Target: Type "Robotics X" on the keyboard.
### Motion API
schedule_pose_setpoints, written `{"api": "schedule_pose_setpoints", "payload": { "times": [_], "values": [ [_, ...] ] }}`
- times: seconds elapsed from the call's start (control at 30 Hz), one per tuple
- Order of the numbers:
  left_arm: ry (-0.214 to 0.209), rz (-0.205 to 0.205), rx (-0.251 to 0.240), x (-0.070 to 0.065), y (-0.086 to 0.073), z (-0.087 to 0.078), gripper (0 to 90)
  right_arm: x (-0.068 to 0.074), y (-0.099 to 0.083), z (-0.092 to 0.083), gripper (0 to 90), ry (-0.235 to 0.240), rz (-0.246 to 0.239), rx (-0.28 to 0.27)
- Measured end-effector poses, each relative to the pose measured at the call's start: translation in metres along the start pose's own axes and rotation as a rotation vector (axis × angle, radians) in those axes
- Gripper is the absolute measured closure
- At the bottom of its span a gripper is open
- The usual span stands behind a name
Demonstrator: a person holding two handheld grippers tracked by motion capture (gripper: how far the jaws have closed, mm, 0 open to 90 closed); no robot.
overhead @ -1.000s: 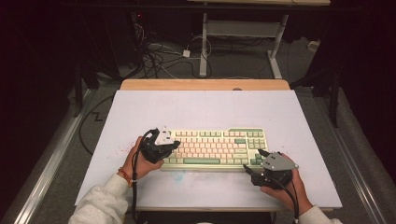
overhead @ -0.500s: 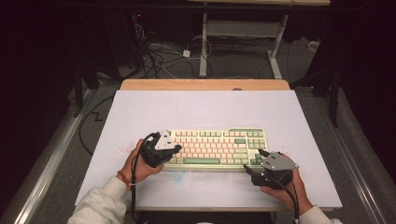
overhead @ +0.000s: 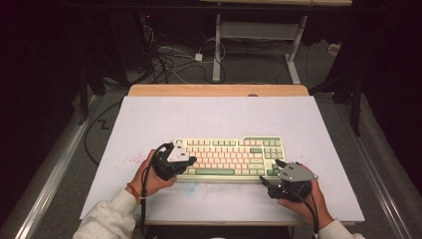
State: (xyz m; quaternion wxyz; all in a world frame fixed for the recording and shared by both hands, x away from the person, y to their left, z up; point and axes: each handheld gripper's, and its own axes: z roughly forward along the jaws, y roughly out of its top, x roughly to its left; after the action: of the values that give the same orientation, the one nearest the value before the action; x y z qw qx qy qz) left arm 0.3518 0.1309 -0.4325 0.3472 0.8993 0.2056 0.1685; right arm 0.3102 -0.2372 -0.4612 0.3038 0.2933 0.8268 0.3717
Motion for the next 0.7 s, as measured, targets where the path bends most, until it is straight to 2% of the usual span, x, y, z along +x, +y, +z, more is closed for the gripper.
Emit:
{"api": "schedule_pose_setpoints", "payload": {
  "times": [0.7],
  "values": [
    [-0.060, 0.067, 0.021, -0.015, 0.016, 0.019, 87.6, 0.000, 0.000, 0.001, 26.2, 0.007, -0.004, 0.005]
  ]
}}
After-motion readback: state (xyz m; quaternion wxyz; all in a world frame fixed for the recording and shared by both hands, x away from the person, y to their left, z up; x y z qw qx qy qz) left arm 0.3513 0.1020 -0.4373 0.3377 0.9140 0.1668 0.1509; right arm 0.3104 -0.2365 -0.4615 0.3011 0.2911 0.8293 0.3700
